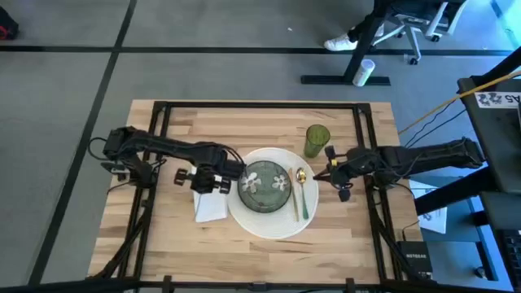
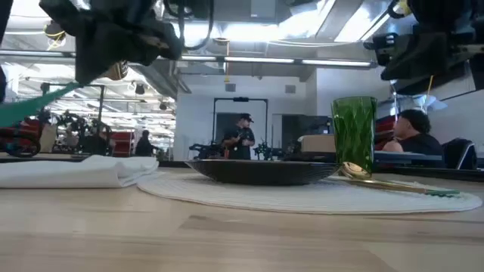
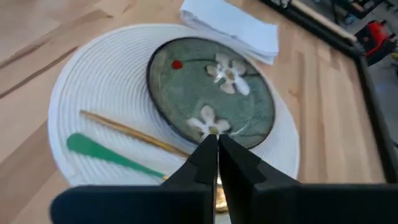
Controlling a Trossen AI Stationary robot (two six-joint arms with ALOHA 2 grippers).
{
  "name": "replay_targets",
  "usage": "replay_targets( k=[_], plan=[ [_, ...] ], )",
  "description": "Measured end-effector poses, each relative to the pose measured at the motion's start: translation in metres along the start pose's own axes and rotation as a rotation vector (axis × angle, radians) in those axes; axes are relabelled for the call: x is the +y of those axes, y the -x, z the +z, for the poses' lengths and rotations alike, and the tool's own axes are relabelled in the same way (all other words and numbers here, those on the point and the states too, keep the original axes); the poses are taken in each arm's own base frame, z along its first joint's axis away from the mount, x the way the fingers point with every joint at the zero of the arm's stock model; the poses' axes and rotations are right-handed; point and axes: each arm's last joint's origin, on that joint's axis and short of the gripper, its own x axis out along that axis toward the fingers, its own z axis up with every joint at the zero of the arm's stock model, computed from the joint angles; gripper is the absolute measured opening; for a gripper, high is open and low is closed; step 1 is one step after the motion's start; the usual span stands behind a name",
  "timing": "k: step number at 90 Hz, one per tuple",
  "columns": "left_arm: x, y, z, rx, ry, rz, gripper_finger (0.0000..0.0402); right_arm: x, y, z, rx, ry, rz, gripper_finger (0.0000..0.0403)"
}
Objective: Set table place
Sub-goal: Put the green fork on the white table napkin
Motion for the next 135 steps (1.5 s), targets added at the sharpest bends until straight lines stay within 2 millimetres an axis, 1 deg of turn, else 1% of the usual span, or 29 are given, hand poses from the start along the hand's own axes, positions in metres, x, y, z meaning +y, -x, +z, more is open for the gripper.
replay_targets(
  k=[12, 22, 35, 50, 64, 84, 96, 103, 122, 135],
  plan=[
    [-0.003, -0.001, 0.010, 0.010, 0.051, 0.007, 0.0000, 0.001, -0.001, -0.003, 0.008, -0.016, 0.007, 0.0001],
    [-0.008, -0.007, 0.016, 0.015, 0.063, 0.033, 0.0000, 0.005, -0.005, -0.010, 0.025, -0.031, 0.025, 0.0001],
    [-0.016, -0.016, 0.018, 0.018, 0.050, 0.071, 0.0000, 0.008, -0.008, -0.018, 0.053, -0.051, 0.040, 0.0001],
    [-0.022, -0.024, 0.022, 0.027, 0.036, 0.099, 0.0000, 0.009, -0.009, -0.020, 0.056, -0.081, 0.048, 0.0001],
    [-0.022, -0.025, 0.026, 0.030, 0.045, 0.108, 0.0000, 0.009, -0.009, -0.020, 0.057, -0.099, 0.047, 0.0001],
    [-0.022, -0.022, 0.038, 0.019, 0.130, 0.097, 0.0000, 0.009, -0.009, -0.020, 0.057, -0.108, 0.047, 0.0001],
    [-0.020, -0.022, 0.048, 0.029, 0.153, 0.096, 0.0000, 0.009, -0.009, -0.020, 0.057, -0.108, 0.047, 0.0001],
    [-0.019, -0.027, 0.052, 0.034, 0.177, 0.102, 0.0000, 0.009, -0.009, -0.020, 0.057, -0.108, 0.047, 0.0001],
    [-0.024, -0.047, 0.057, 0.093, 0.211, 0.031, 0.0000, 0.009, -0.009, -0.020, 0.057, -0.108, 0.047, 0.0001],
    [-0.021, -0.059, 0.057, 0.101, 0.275, 0.060, 0.0000, 0.009, -0.009, -0.020, 0.057, -0.108, 0.047, 0.0001]
  ],
)
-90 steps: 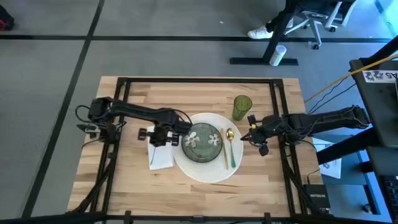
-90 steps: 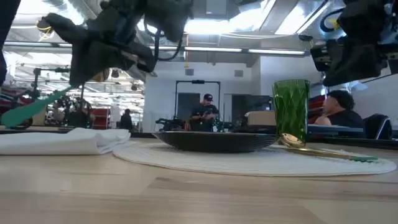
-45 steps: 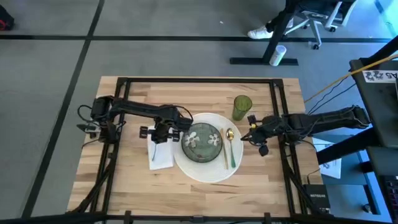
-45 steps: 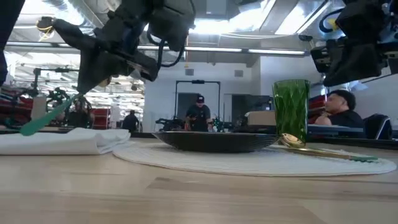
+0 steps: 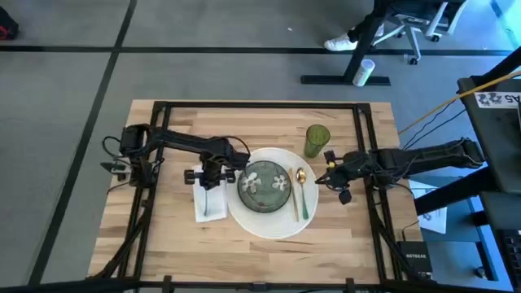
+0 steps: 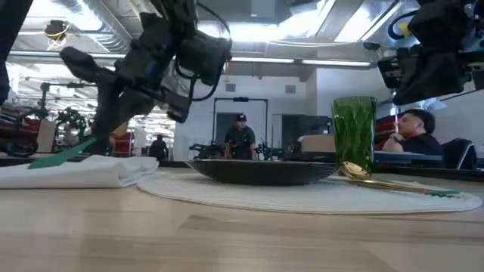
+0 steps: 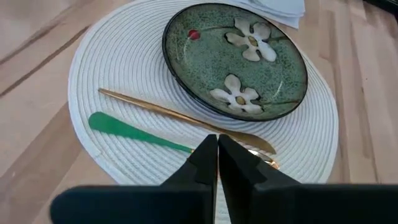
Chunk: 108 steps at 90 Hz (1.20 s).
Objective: Set table place
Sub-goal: Put the green fork on the white table napkin
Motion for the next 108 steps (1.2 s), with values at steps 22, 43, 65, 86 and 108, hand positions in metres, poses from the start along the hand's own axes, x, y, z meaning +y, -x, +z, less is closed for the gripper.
replay_targets(
  k=[22, 43, 65, 86, 108],
  plan=[
    [-0.002, -0.003, -0.002, -0.001, -0.034, -0.017, 0.0000, 0.000, 0.000, 0.000, 0.000, 0.003, 0.000, 0.0001],
    [-0.006, -0.003, 0.001, -0.018, -0.038, -0.057, 0.0000, 0.000, 0.000, 0.000, 0.000, 0.004, 0.000, 0.0001],
    [-0.014, -0.002, 0.000, -0.030, -0.059, -0.142, 0.0037, 0.000, 0.000, 0.000, 0.000, 0.004, 0.000, 0.0001],
    [-0.014, -0.002, 0.001, -0.035, -0.093, -0.144, 0.0100, 0.000, 0.000, 0.000, 0.001, 0.007, 0.000, 0.0001],
    [-0.015, 0.000, 0.008, -0.029, -0.160, -0.152, 0.0104, 0.000, 0.000, 0.000, 0.001, 0.011, 0.001, 0.0001]
  ],
)
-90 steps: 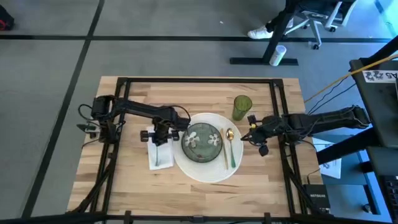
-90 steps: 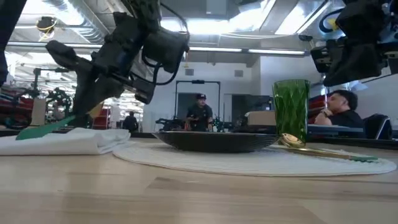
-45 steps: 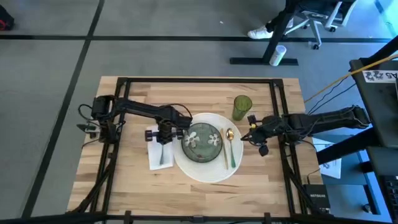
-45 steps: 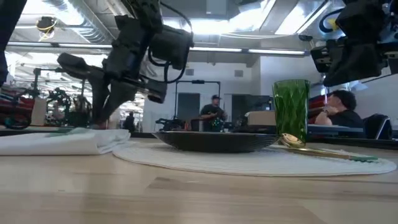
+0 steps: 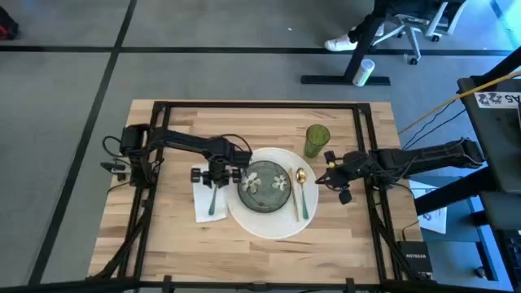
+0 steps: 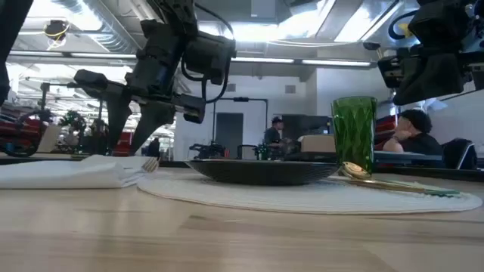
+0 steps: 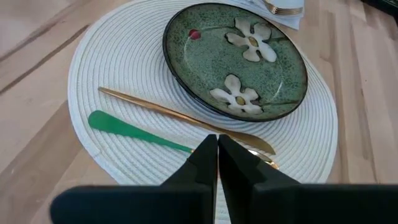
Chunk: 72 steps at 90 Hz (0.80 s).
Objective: Set table place
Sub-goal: Put the green fork on the white table napkin
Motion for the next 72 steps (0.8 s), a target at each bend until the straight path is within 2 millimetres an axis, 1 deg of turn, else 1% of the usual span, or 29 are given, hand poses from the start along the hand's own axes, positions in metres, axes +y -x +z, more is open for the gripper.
replay_targets(
  k=[11, 20, 36, 52, 62, 72],
  plan=[
    [-0.002, -0.007, 0.009, 0.022, -0.048, -0.057, 0.0094, 0.000, 0.000, 0.000, 0.000, 0.000, 0.000, 0.0001],
    [-0.005, -0.015, 0.013, 0.046, -0.052, -0.113, 0.0090, 0.000, 0.000, 0.000, 0.000, -0.004, 0.000, 0.0001],
    [0.000, -0.023, 0.014, 0.054, -0.043, -0.086, 0.0090, 0.000, 0.000, 0.000, -0.001, -0.004, 0.000, 0.0001],
    [0.002, -0.022, 0.013, 0.092, -0.059, -0.072, 0.0089, 0.000, 0.000, 0.000, -0.002, -0.005, -0.001, 0.0001],
    [0.000, -0.013, 0.010, 0.099, -0.064, -0.080, 0.0089, 0.000, 0.000, 0.000, -0.003, -0.003, -0.001, 0.0001],
    [0.000, -0.008, 0.009, 0.096, -0.065, -0.066, 0.0089, 0.000, 0.000, 0.000, -0.003, -0.001, -0.001, 0.0001]
  ],
)
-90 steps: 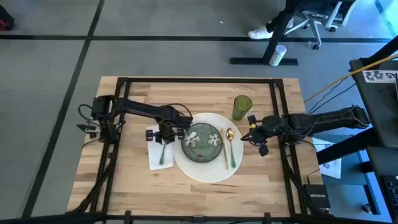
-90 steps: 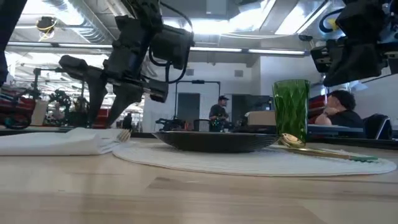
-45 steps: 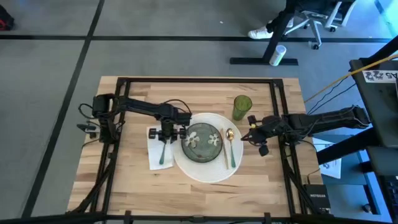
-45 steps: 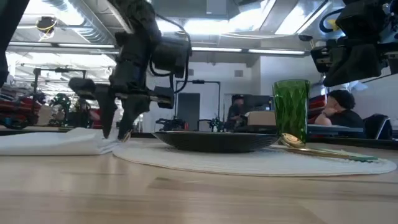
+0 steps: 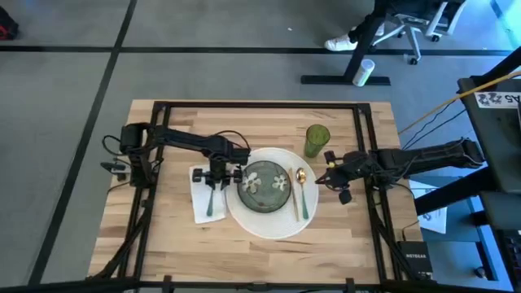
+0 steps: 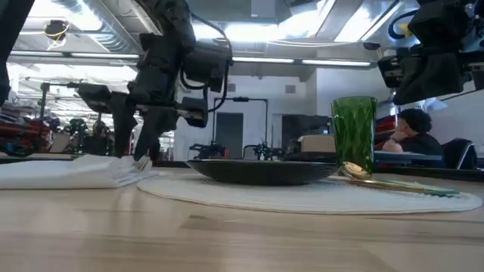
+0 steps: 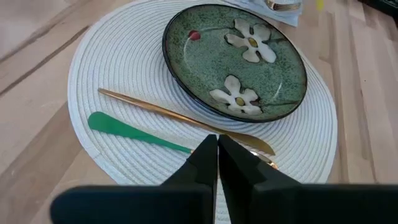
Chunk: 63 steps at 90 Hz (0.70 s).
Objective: Set table place
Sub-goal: Put the green fork on the white table napkin
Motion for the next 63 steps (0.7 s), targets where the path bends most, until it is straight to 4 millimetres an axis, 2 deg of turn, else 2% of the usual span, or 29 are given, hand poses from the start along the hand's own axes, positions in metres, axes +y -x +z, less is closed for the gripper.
replay_targets(
  k=[15, 51, 63],
  plan=[
    [0.004, 0.000, 0.000, -0.025, 0.003, 0.041, 0.0089, 0.000, 0.000, 0.000, 0.000, 0.000, 0.000, 0.0001],
    [0.013, -0.015, 0.005, -0.039, -0.006, 0.068, 0.0089, 0.000, 0.000, 0.000, -0.001, 0.001, 0.000, 0.0001],
    [0.013, -0.016, 0.006, -0.038, -0.020, 0.072, 0.0075, 0.000, 0.000, 0.000, -0.002, 0.002, -0.001, 0.0001]
  ],
)
